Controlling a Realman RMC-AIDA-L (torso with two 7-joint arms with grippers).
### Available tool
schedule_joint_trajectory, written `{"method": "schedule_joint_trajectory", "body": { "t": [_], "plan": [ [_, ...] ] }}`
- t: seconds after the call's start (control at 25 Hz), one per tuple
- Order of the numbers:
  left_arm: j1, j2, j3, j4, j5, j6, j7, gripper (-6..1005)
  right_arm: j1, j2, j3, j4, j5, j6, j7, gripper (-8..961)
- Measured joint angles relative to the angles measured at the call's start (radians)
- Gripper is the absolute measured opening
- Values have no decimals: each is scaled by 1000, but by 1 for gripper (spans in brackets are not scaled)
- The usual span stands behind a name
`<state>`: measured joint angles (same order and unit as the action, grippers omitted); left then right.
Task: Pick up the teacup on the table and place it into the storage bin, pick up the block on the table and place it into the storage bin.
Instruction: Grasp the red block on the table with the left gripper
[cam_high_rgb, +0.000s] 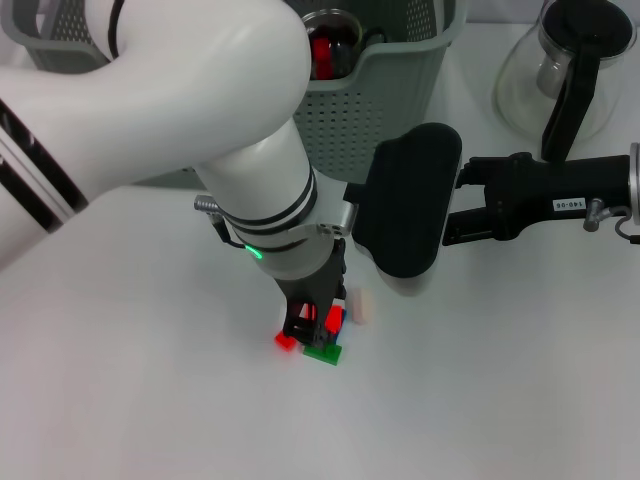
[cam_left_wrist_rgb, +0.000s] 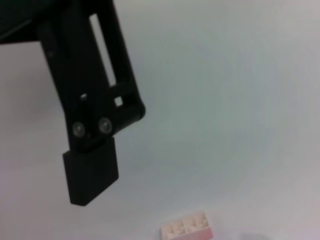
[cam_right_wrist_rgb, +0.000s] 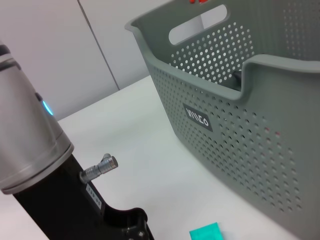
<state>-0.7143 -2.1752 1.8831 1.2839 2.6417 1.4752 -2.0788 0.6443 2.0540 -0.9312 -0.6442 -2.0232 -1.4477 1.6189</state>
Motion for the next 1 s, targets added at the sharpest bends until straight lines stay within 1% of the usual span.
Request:
{"method": "schedule_joint_trajectory", "body": {
  "t": [0.76, 1.0],
  "plan": [
    [-18, -2, 25, -14, 3, -16, -24, 466, -1, 0, 0, 8, 3, 5, -8, 941],
    [-31, -2, 32, -38, 4, -17, -27, 463, -2, 0, 0, 9, 1, 12, -8, 941]
  ]
}}
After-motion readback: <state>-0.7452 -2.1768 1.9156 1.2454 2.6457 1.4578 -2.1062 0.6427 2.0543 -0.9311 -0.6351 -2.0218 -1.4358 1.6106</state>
